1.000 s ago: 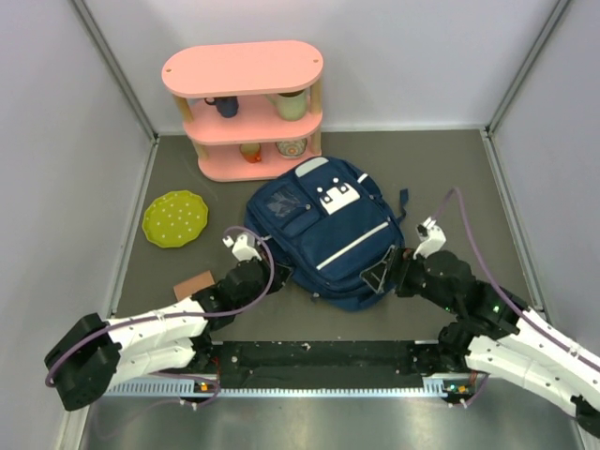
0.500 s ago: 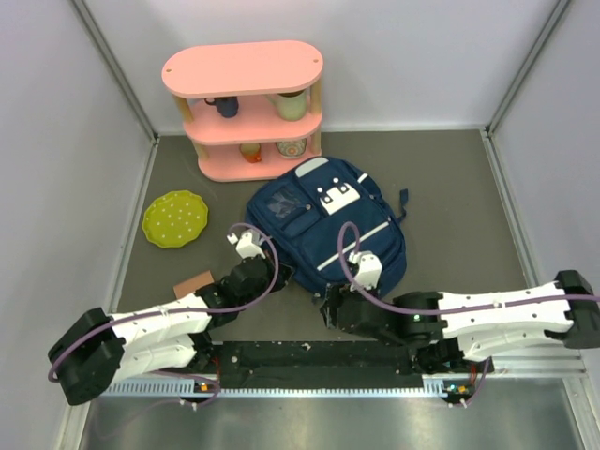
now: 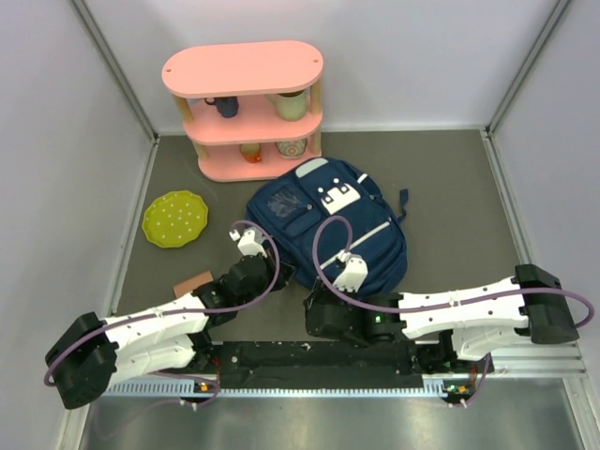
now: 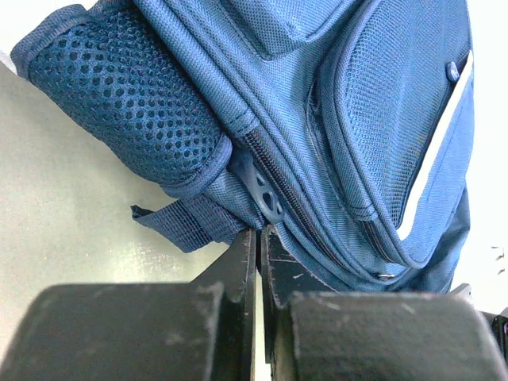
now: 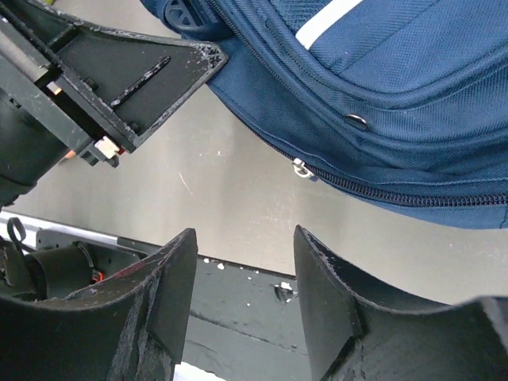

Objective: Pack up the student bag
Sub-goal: Zip the student bag at the center of the board.

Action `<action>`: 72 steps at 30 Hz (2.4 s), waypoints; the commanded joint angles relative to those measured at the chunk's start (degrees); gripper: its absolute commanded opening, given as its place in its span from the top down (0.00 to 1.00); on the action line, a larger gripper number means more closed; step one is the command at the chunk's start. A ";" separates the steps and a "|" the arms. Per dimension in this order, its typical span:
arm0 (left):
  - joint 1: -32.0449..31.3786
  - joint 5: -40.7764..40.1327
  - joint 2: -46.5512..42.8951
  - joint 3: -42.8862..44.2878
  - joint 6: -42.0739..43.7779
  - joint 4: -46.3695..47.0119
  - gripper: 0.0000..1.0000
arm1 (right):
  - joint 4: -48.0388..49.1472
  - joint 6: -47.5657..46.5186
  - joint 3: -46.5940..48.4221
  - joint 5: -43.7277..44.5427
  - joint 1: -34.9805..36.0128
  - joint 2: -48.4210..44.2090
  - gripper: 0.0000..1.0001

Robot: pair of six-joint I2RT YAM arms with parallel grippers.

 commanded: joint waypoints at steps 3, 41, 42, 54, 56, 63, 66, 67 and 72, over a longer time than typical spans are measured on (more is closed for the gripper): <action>-0.90 3.71 -2.93 3.41 2.13 4.92 1.00 | 0.39 8.76 -0.33 2.38 0.77 2.65 0.54; -0.98 7.05 -3.54 5.25 4.51 5.18 1.00 | -4.88 8.77 1.34 9.85 -8.64 12.59 0.91; -0.90 7.14 -3.45 5.16 4.42 5.18 1.00 | -4.97 8.51 1.78 9.85 -8.72 12.59 0.92; -0.90 7.23 -4.51 4.46 4.59 5.44 1.00 | -5.41 4.20 3.63 10.99 -9.34 13.64 0.98; -0.90 7.05 -4.77 4.37 4.59 5.27 1.00 | -5.41 2.89 3.80 10.82 -9.43 13.29 1.00; -0.90 0.82 -5.47 3.85 5.91 -0.35 1.00 | -5.41 -4.05 -0.74 7.66 -9.34 6.11 1.00; -0.81 -4.37 -7.23 2.71 6.61 -3.08 1.00 | 0.02 -12.12 -7.14 2.57 -9.34 1.18 1.00; -0.64 -6.29 -8.19 2.44 6.88 -3.52 1.00 | 1.78 -16.06 -9.18 0.73 -9.34 -2.67 1.00; 2.44 -5.44 -10.13 0.77 8.72 -5.10 1.00 | 11.46 -22.25 -23.32 -11.23 -9.34 -15.08 1.00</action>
